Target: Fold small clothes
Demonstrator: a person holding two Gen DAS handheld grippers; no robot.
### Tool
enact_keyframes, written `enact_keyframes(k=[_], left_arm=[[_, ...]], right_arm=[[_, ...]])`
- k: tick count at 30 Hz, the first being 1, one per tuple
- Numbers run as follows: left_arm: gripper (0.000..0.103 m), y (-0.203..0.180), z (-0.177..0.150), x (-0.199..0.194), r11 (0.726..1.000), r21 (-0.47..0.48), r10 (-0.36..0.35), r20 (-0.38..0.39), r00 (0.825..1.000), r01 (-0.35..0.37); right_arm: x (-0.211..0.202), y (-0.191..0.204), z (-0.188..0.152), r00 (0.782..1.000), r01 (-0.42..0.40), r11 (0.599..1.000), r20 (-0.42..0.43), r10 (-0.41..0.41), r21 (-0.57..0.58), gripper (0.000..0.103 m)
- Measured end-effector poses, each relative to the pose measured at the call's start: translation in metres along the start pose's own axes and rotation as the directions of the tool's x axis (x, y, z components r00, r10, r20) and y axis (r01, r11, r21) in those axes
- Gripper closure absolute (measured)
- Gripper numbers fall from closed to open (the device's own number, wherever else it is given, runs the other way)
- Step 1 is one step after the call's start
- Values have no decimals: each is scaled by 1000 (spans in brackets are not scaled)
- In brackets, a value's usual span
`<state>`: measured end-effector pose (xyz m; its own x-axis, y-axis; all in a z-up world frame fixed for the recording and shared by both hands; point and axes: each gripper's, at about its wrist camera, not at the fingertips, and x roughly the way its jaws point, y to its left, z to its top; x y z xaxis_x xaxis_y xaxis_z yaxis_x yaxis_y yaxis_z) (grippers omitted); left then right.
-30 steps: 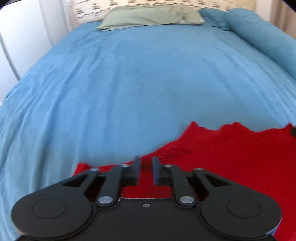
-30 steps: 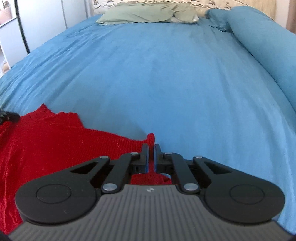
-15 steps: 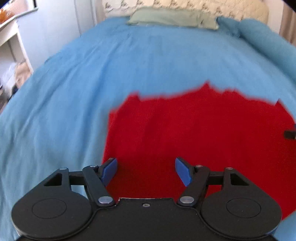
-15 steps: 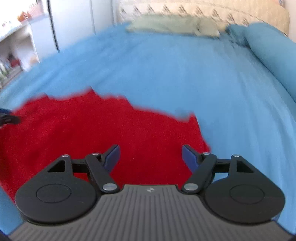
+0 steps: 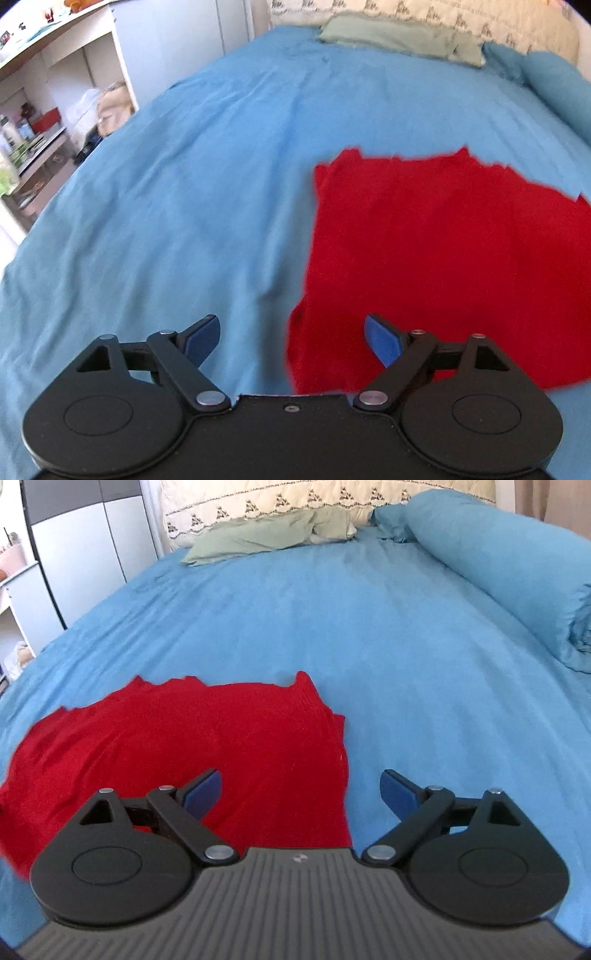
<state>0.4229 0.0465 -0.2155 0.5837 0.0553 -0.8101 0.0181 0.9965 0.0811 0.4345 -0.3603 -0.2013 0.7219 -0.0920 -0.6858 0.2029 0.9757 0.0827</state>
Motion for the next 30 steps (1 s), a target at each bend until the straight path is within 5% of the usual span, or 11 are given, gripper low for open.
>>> enact_keyframes(k=[5, 10, 12, 18, 22, 25, 27, 29, 30], left_arm=[[15, 15, -21, -12, 1000, -21, -18, -30, 999, 17], [20, 9, -26, -21, 990, 103, -99, -27, 995, 101], [27, 6, -24, -26, 985, 132, -106, -20, 994, 108], [30, 14, -16, -26, 984, 56, -166, -27, 986, 167], [42, 19, -11, 0, 976, -29, -219, -136, 966, 217], [58, 18, -11, 10, 977, -21, -215, -162, 963, 214], [70, 15, -11, 12, 979, 17, -199, -177, 964, 205], [77, 8, -12, 10, 979, 91, -163, -181, 970, 182], [90, 4, -14, 9, 977, 143, -128, -187, 974, 156]], right_arm=[[-26, 2, -33, 996, 52, 999, -74, -52, -4, 0], [-40, -17, -56, 990, 47, 998, -132, -41, 45, 0], [-44, -25, -60, 988, 41, 997, -153, -30, 66, 10], [-54, -30, -59, 983, 31, 994, -184, -12, 100, 15], [-37, -37, -63, 965, 5, 988, -260, 36, 154, 17], [-32, -38, -65, 963, 4, 987, -267, 40, 162, 31], [-30, -37, -65, 959, -8, 989, -281, 49, 146, 64], [-31, -33, -64, 954, -13, 996, -298, 38, 86, 72], [-33, -32, -65, 954, -13, 998, -297, 31, 60, 75]])
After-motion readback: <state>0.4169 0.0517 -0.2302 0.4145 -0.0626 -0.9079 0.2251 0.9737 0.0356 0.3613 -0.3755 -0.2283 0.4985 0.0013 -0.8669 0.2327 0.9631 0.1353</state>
